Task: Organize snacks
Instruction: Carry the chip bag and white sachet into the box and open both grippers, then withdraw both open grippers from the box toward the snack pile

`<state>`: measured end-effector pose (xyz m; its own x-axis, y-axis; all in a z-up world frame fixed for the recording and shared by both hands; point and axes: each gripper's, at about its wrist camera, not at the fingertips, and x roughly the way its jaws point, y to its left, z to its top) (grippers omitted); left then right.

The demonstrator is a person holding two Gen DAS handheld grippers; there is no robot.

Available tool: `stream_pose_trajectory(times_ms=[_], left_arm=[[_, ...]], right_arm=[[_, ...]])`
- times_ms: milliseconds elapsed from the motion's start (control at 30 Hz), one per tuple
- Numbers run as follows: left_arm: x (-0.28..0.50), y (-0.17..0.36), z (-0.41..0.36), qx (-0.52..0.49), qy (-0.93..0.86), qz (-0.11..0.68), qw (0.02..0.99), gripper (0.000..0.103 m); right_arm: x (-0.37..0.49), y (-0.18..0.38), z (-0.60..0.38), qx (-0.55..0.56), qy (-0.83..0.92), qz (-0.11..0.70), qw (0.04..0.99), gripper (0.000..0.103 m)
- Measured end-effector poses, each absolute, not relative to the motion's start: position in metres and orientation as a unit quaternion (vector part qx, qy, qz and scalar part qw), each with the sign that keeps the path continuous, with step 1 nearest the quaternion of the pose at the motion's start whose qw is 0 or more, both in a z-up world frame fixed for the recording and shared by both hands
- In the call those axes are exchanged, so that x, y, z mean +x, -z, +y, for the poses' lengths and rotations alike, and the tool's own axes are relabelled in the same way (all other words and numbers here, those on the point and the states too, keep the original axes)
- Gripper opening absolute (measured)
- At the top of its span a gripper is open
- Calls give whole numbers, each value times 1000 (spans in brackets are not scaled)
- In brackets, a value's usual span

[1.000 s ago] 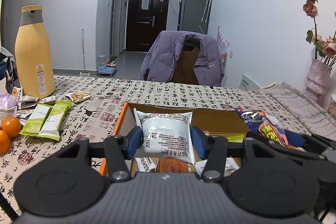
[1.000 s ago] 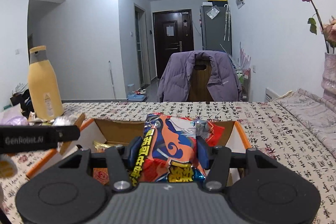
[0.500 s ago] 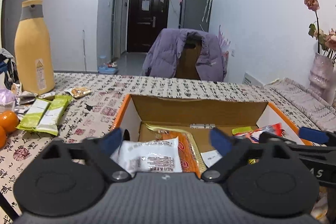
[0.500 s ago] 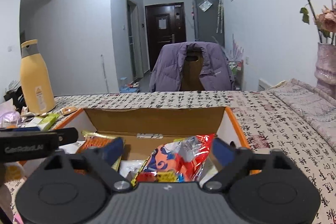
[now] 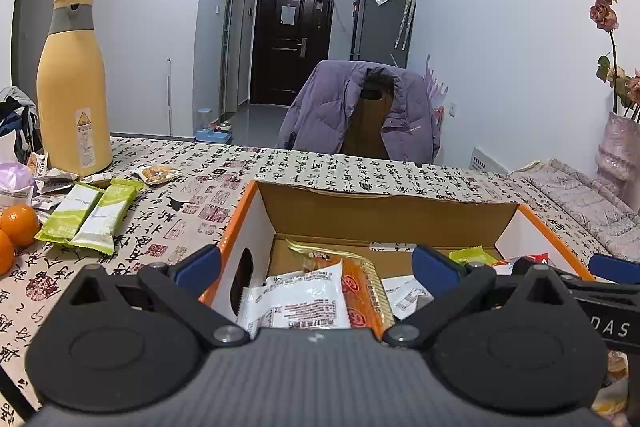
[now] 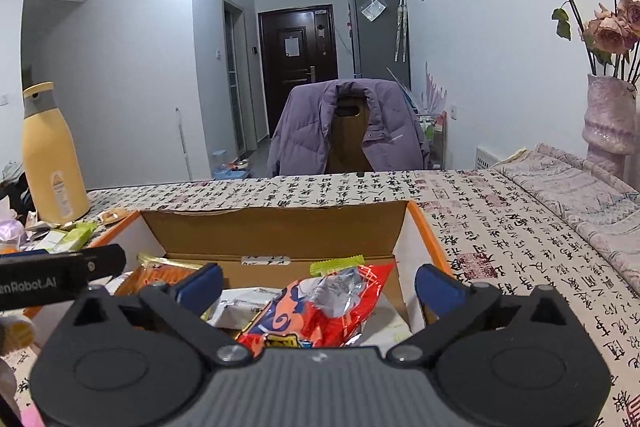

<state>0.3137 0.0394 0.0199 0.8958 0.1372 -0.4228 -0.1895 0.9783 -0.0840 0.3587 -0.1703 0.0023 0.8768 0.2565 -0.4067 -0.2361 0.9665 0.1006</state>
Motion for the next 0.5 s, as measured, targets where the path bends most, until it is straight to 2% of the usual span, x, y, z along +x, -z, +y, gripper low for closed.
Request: stream_pose_trajectory(times_ms=[500], left_arm=[[283,-55,35,-63,-88,204,973,103]], right_arm=[[339,-34,-184,27,-125,218,967,103]])
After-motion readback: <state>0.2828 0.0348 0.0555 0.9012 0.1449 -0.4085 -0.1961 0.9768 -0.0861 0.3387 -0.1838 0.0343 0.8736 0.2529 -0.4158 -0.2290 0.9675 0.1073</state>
